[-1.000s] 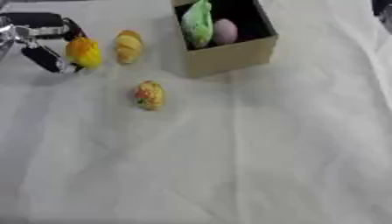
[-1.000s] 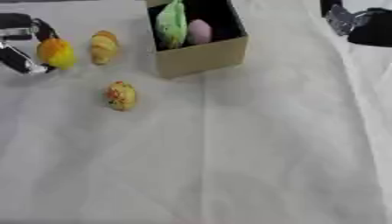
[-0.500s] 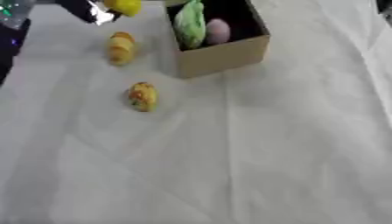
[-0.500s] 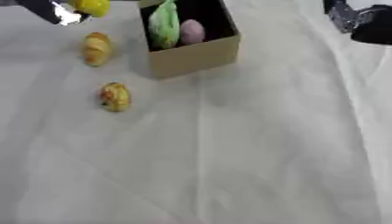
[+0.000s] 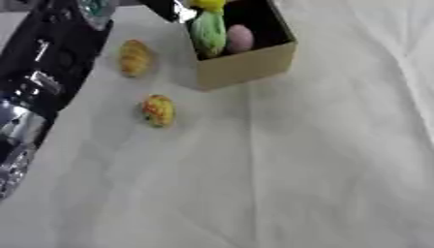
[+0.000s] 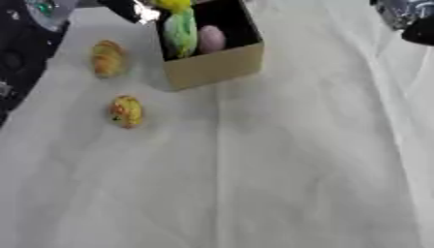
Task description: Pick up objects on the table and place them in the box.
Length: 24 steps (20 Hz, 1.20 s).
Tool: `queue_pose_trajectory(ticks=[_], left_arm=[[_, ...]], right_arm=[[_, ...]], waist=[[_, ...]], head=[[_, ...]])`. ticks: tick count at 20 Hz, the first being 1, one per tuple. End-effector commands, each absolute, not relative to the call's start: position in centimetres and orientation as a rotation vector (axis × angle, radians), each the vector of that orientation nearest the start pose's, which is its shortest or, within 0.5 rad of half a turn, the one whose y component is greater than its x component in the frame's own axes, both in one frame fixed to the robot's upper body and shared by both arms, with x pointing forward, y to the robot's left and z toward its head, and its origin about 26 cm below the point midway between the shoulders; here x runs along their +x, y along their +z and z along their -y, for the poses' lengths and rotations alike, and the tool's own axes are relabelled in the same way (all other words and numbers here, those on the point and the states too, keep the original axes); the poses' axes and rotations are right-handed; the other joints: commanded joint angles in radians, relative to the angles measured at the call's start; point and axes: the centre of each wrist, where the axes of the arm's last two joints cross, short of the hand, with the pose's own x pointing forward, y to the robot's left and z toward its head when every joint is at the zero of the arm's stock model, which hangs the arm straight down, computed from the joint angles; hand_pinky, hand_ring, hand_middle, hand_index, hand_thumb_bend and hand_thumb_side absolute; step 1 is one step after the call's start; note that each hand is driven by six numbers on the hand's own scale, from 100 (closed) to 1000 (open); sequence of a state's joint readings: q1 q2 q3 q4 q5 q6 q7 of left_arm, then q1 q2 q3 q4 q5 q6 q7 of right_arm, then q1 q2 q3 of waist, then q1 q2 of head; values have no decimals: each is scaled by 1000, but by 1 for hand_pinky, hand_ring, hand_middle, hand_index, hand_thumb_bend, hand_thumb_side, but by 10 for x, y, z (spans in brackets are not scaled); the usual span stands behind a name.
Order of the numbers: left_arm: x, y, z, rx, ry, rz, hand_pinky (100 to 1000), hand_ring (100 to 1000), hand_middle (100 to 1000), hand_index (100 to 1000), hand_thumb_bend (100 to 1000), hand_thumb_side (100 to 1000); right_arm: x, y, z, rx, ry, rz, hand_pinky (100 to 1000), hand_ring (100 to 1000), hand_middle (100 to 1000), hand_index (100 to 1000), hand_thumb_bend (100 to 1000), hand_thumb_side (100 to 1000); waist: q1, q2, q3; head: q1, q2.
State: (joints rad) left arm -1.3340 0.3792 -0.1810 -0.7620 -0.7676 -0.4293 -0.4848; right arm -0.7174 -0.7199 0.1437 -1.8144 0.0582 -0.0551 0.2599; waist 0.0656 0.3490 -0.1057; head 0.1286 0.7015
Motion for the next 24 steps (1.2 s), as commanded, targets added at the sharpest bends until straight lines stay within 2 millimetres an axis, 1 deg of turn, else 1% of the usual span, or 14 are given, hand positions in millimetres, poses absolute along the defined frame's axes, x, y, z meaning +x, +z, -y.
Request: queue_pose_trajectory(ticks=[1, 3, 4, 5, 6, 7, 10, 13, 14, 15, 17, 20, 22, 24], left_arm=[[505, 339, -201, 813, -1744, 1748, 795, 675, 663, 789, 292, 340], [507, 336, -203, 834, -1756, 1715, 823, 744, 746, 852, 391, 418], [507, 334, -203, 842, -1763, 1698, 843, 781, 784, 885, 457, 465], [508, 333, -204, 852, -1770, 1680, 858, 804, 810, 911, 521, 490], [508, 333, -205, 864, -1775, 1667, 859, 806, 812, 915, 530, 492], [508, 332, -205, 874, -1776, 1661, 861, 808, 816, 933, 566, 508], [508, 332, -208, 889, -1765, 1674, 854, 795, 800, 922, 542, 500], [507, 336, -211, 876, -1739, 1717, 844, 769, 772, 892, 473, 493], [506, 339, -214, 872, -1728, 1734, 843, 767, 770, 890, 469, 490], [505, 341, -217, 867, -1717, 1746, 838, 755, 752, 872, 428, 471], [502, 348, -231, 872, -1694, 1751, 834, 745, 737, 853, 411, 462], [496, 354, -265, 883, -1685, 1701, 834, 753, 742, 859, 426, 459], [490, 354, -287, 888, -1696, 1649, 836, 760, 750, 868, 443, 467], [487, 347, -304, 872, -1709, 1583, 838, 771, 766, 889, 475, 478]], right_arm=[[334, 329, 263, -425, 1195, 2299, 882, 724, 618, 759, 100, 516], [334, 329, 263, -426, 1194, 2301, 881, 723, 617, 758, 100, 516], [334, 329, 263, -425, 1193, 2301, 881, 722, 616, 758, 100, 516], [334, 329, 263, -424, 1192, 2301, 880, 722, 616, 757, 100, 517], [334, 329, 262, -423, 1193, 2300, 880, 722, 616, 757, 100, 517], [334, 329, 262, -422, 1192, 2299, 880, 721, 615, 756, 100, 517], [334, 328, 263, -423, 1186, 2296, 880, 720, 614, 754, 100, 516], [335, 325, 265, -425, 1178, 2288, 880, 718, 613, 753, 100, 516], [335, 325, 265, -426, 1175, 2286, 880, 718, 613, 753, 100, 516], [335, 324, 266, -427, 1172, 2283, 880, 718, 612, 752, 100, 516], [335, 322, 269, -435, 1165, 2275, 880, 718, 612, 752, 100, 516], [335, 318, 274, -456, 1149, 2262, 879, 716, 610, 750, 100, 515], [334, 317, 277, -465, 1138, 2258, 879, 715, 610, 749, 100, 515], [334, 316, 278, -467, 1128, 2259, 878, 714, 608, 748, 100, 515]], waist=[[-5, -19, -1], [-4, -17, -1], [-4, -17, 0], [-3, -17, 0], [-3, -16, 0], [-4, -17, 1], [-6, -19, 6], [-8, -26, 17], [-10, -29, 23], [-11, -32, 29], [-15, -39, 51], [-17, -49, 83], [-18, -53, 96], [-20, -55, 103]], head=[[8, -15], [10, -16], [10, -15], [9, -14], [10, -13], [10, -12], [8, -7], [3, 3], [1, 7], [-1, 11], [-11, 23], [-32, 35], [-42, 39], [-52, 38]])
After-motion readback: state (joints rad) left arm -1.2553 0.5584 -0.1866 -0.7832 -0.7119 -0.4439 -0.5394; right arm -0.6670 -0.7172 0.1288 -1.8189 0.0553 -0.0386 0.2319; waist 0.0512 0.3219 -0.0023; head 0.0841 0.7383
